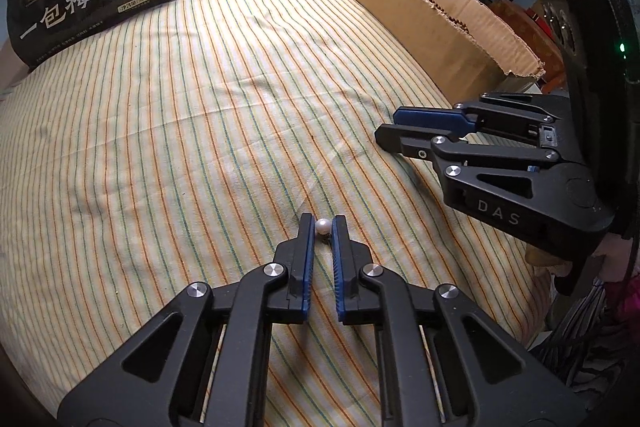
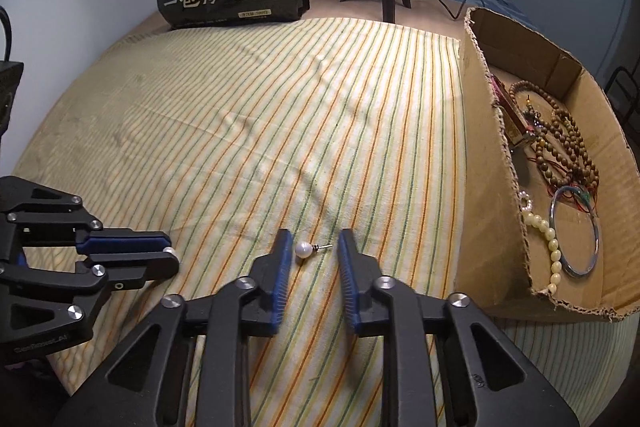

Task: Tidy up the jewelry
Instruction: 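Grasp one pearl earring with the left tool while the right tool grasps the other, then carry both pearl earrings into the cardboard box and open both tools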

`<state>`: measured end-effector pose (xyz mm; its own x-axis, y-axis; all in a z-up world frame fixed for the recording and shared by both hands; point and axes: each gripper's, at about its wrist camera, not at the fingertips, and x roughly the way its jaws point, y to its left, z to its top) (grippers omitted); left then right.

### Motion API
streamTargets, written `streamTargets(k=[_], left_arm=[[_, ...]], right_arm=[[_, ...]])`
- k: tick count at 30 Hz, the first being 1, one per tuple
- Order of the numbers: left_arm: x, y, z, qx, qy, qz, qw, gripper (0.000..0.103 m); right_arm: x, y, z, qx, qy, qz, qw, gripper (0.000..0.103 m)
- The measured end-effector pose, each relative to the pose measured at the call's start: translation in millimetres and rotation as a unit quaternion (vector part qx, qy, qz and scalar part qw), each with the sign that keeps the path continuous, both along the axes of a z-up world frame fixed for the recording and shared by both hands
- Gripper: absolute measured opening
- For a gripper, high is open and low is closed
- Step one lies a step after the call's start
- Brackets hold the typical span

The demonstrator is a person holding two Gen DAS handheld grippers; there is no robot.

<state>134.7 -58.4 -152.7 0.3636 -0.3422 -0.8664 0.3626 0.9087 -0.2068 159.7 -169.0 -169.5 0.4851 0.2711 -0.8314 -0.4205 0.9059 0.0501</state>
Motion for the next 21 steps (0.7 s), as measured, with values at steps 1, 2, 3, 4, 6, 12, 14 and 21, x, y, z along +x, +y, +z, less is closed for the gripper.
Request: streamTargets(k=[1,2,3,4,6,12,14,21], left_arm=[[-0.1,0.0,0.1,0.0,0.0,0.0,1.0,0.007],[-0.6,0.1,0.2,0.0,-0.001,0.001,1.0,0.007],[-0.6,0.5,0.7,-0.001,-0.001,0.002,1.0,0.007],[-0.9,0.8,1.6,-0.001,-0.002,0.003,1.0,0.007],[-1.4,2.2,3.7,-0.002,-0.004,0.006,1.0,0.007],[-3.6,5.9,15.8,-0.01,-0.015,0.013,0.9997,0.006],[-3.4,6.9,20.9,-0.014,-0.019,0.016,0.9996,0.006],[-3.6,9.1,43.0,-0.032,-0.039,0.027,0.9984,0.006]], right_arm=[[0.0,0.9,0.5,0.0,0.0,0.001,1.0,0.017],[-0.3,1.2,0.7,-0.001,0.0,0.002,1.0,0.017],[-0.5,1.7,0.9,-0.002,-0.001,0.003,1.0,0.017],[-0.9,1.7,1.0,-0.002,-0.001,0.004,1.0,0.017],[-1.9,2.2,2.6,0.002,-0.002,0.006,1.0,0.017],[-6.8,4.8,14.3,0.008,-0.013,0.011,1.0,0.017],[-8.4,4.0,20.4,0.012,-0.019,0.01,1.0,0.017],[-17.6,-4.9,45.6,0.027,-0.04,0.003,0.999,0.017]])
